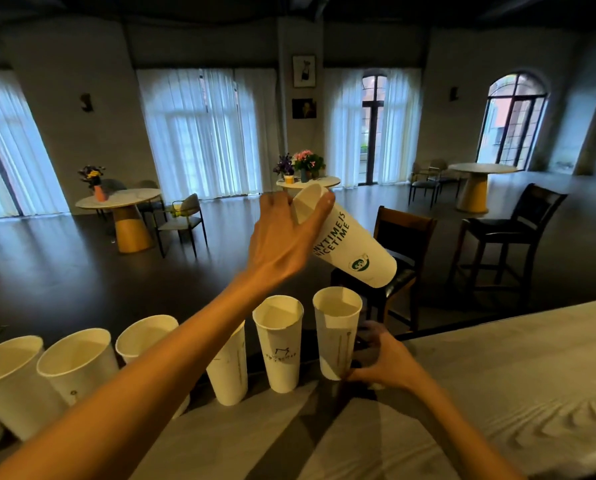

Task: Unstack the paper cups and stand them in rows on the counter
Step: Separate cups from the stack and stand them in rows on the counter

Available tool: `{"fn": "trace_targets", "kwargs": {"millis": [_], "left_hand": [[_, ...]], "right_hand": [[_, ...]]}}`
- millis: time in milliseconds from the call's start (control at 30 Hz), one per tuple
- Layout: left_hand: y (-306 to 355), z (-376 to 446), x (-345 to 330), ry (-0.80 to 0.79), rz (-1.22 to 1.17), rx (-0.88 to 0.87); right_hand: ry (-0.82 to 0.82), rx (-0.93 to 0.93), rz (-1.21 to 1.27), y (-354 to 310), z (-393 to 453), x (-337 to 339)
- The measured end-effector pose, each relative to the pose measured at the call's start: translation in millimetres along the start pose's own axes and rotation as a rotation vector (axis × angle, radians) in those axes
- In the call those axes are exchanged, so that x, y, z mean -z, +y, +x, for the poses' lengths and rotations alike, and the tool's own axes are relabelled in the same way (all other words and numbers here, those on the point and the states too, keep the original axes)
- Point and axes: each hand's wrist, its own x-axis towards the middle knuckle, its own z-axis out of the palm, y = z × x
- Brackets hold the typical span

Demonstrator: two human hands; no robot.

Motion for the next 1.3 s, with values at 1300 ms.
{"fn": "trace_targets", "kwargs": {"millis": [1300], "left_hand": [[57.4,-11.7,-124.2,-0.321,0.18,-0.077]], "right_hand": [[0.913,0.317,-0.515,13.8,-16.9,93.8]]}}
